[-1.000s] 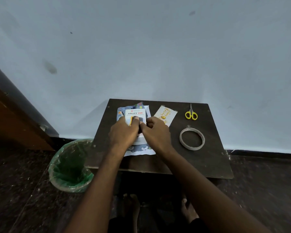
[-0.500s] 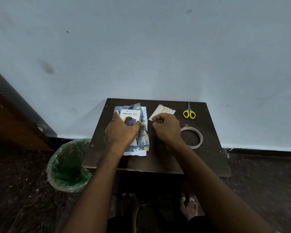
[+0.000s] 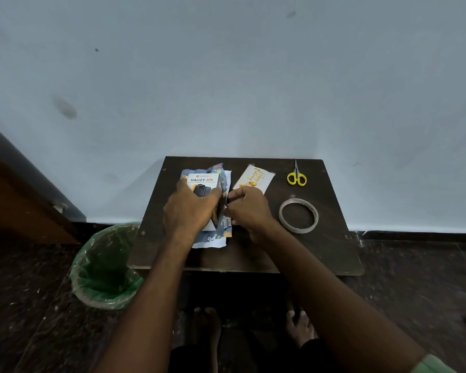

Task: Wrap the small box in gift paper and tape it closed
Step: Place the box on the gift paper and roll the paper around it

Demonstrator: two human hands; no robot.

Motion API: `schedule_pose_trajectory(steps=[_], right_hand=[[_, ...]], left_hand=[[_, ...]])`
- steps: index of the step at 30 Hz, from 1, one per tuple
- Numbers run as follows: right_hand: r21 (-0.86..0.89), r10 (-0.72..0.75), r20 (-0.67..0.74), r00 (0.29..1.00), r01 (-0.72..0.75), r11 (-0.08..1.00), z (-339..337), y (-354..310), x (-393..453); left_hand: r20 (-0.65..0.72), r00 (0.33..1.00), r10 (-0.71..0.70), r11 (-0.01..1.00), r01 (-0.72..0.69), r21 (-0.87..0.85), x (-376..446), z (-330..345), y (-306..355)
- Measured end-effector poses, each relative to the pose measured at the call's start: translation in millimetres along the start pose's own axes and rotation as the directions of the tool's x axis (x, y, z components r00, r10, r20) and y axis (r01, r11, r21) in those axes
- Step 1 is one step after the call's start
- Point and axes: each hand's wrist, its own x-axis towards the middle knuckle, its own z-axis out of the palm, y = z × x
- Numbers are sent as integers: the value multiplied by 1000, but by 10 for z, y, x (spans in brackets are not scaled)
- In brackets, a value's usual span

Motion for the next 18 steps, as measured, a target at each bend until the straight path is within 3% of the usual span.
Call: schedule_pose_trajectory(steps=[7,13,16,18], right_hand=[[-116,-36,-129,991,21,993,-383,20,71],[-156,-66,-64,996,56,986,-494,83,66],[-175,-90,-100,991,72,982,-557,114,82],[-98,-91,-152,984,77,992,-668,138,136]], left_hand=[[52,999,-8,989,15,-149,-33,77,71],[101,994,36,984,-18,-177,-131,177,231],[57,997,41,971,-27,-236,-117,170,273],[-4,1000,25,958,-25,-287,-92,124,279]])
